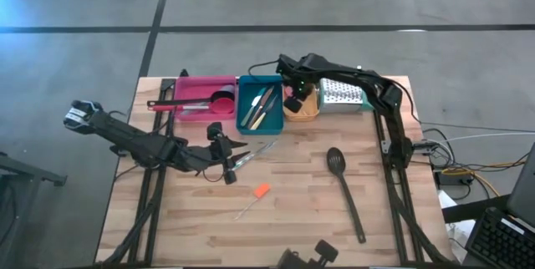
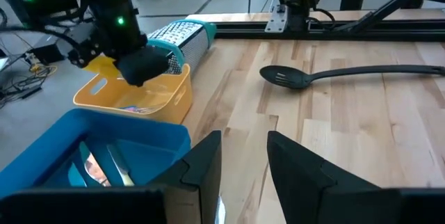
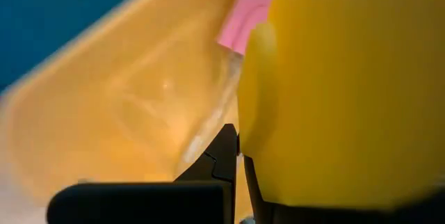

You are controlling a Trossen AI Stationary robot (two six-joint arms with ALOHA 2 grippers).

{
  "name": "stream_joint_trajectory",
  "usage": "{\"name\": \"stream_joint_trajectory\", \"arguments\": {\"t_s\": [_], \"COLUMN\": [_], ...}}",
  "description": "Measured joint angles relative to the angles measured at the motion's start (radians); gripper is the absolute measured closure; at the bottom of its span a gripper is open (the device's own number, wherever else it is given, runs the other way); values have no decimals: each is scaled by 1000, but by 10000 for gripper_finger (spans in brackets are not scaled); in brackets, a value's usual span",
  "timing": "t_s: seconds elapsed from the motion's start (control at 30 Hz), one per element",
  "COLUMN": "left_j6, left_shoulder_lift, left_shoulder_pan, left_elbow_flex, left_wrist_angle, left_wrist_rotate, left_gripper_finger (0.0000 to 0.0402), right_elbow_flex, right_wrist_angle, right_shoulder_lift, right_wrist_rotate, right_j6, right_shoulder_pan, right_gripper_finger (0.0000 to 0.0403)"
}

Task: Pick & Place Kitchen Items
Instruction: Put the yellow spatula into the yellow bin

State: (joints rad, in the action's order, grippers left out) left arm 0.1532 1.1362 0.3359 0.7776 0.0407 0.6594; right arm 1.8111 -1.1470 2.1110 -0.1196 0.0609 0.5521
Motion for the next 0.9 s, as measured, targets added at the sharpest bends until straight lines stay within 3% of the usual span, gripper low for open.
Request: {"name": "stream_joint_trajectory", "arguments": {"t_s": [0.37, 0.9], "left_j6": [1, 1], "left_shoulder_lift": [0, 0], "left_shoulder_pan": [0, 0], "left_elbow_flex": [0, 0], "left_wrist_angle": [2, 5], "left_wrist_rotate": [0, 0], "left_gripper_finger": [280, 280], "right_elbow_flex": [-13, -21], "right_wrist_angle": [6, 89], "right_shoulder_lift": [52, 78], "right_wrist_rotate": [49, 41], "right_j6": [8, 7], "right_shoulder_pan": [49, 61], "right_gripper_finger": [394, 394]}}
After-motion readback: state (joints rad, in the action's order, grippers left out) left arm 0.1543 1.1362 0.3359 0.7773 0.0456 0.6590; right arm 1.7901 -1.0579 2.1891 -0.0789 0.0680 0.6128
